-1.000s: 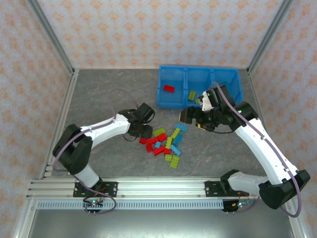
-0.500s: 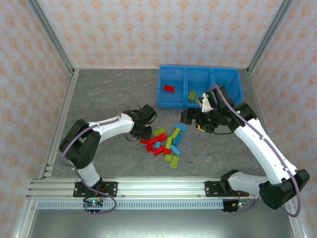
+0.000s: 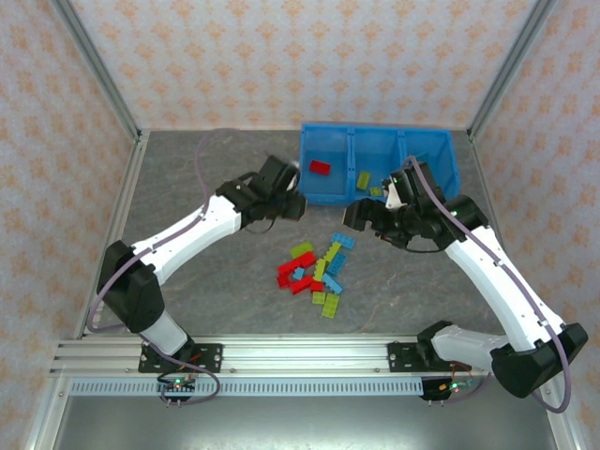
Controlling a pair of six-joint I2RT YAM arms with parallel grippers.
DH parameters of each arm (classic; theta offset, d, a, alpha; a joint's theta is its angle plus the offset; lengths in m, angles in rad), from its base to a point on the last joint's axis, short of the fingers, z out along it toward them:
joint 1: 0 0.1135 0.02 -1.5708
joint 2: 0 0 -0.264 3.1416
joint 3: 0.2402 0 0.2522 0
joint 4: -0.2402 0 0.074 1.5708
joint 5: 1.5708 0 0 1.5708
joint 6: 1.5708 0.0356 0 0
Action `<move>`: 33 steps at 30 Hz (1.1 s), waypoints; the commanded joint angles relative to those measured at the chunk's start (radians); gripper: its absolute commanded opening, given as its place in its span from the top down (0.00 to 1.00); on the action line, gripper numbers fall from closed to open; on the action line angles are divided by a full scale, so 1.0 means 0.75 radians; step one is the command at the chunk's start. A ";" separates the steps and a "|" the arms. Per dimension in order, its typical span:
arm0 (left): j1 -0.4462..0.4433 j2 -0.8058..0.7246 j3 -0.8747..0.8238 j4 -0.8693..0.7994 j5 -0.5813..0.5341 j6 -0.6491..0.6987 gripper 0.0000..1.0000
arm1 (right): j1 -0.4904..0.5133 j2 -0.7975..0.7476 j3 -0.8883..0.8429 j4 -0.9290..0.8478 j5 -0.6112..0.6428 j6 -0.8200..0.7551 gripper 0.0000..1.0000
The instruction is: Sort the legos into containers by color
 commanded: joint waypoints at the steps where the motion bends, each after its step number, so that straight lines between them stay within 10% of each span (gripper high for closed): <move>1: 0.002 0.189 0.209 0.029 -0.100 0.129 0.79 | 0.006 -0.046 -0.003 0.046 0.080 0.045 0.10; 15: 0.052 1.148 1.674 -0.321 -0.235 0.121 0.67 | 0.006 -0.164 -0.037 0.043 0.237 0.087 0.09; 24: 0.050 0.906 1.536 -0.356 -0.192 0.148 0.54 | 0.004 -0.147 -0.047 0.061 0.298 0.091 0.08; 33: 0.009 -0.095 0.381 0.024 -0.137 0.132 0.56 | 0.007 -0.020 -0.097 0.051 0.401 0.149 0.09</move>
